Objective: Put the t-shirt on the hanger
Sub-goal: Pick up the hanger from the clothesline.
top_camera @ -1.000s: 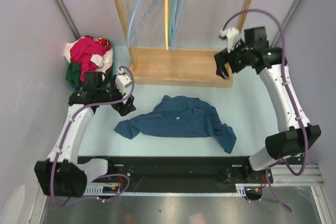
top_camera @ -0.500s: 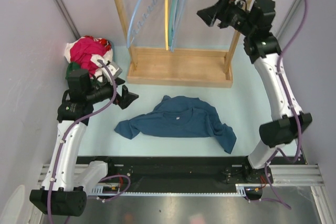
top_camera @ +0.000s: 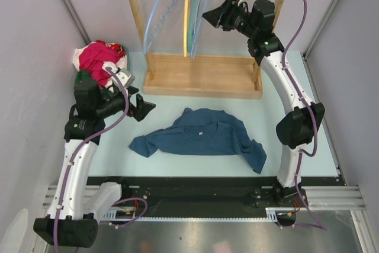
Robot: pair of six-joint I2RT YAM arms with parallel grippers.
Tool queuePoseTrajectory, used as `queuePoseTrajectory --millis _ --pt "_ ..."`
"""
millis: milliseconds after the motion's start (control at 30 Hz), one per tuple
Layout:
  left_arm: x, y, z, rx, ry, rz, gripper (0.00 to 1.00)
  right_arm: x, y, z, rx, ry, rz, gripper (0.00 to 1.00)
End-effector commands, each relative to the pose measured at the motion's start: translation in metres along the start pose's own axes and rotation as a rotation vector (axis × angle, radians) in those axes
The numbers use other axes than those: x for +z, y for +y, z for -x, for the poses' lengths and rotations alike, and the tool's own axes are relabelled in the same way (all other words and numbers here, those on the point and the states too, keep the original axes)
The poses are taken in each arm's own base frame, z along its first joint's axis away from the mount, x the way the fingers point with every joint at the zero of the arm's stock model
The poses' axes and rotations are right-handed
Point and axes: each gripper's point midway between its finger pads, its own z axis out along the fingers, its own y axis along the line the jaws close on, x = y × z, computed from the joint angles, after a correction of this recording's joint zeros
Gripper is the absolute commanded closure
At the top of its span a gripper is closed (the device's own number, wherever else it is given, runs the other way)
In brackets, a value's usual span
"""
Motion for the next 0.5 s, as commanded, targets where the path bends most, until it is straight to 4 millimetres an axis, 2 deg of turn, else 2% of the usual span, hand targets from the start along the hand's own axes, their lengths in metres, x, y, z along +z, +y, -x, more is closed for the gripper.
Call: queuePoseTrajectory --millis 0,400,467 --pt "0.0 0.006 0.003 0.0 -0.022 0.03 0.0 0.002 0.035 0.044 -0.061 -0.132 0.093 0.47" --pt "0.0 0.012 0.001 0.005 -0.011 0.056 0.0 0.018 0.028 0.039 -0.012 -0.141 0.101 0.52" --pt "0.0 0.012 0.001 0.005 -0.009 0.061 0.0 0.019 0.029 0.036 -0.008 -0.134 0.114 0.56"
